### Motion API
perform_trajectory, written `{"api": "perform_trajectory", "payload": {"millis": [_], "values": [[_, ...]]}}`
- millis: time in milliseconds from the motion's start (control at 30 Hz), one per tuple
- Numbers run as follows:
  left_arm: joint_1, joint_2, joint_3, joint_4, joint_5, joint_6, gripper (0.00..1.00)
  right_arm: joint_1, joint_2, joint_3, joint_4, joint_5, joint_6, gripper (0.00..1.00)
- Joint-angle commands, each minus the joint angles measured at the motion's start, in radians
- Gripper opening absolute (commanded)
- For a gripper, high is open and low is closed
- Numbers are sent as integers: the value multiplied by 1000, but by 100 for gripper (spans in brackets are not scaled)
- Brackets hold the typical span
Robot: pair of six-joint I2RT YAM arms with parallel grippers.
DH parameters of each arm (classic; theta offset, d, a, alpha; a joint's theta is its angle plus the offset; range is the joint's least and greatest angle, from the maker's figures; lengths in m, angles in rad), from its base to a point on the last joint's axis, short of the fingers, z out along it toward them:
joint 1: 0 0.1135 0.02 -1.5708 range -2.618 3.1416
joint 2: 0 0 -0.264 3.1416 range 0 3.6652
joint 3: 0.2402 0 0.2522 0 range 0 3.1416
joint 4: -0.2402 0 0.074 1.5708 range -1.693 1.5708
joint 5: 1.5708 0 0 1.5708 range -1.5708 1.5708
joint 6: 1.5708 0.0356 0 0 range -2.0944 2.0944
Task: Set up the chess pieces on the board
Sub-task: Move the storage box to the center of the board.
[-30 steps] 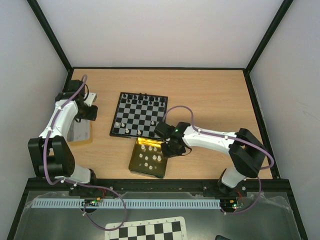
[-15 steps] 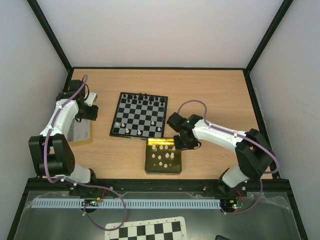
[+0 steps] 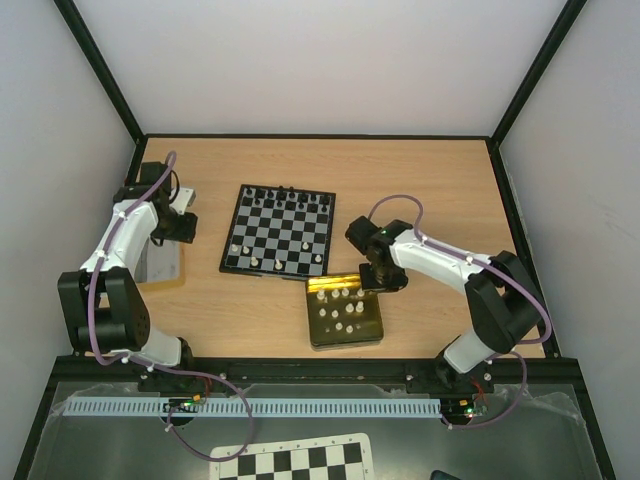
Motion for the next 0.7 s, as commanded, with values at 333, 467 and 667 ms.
{"api": "perform_trajectory", "payload": {"millis": [333,467,667], "values": [[5,9,-5,15,22,3,54,-131,-32,33,-140,80,42,25],[6,23,-3,25,25,4,55,-204,-22,47,-147,87,23,25],[3,41,2,38,35,2,55,-242,59,126,-143,128,19,25]]}}
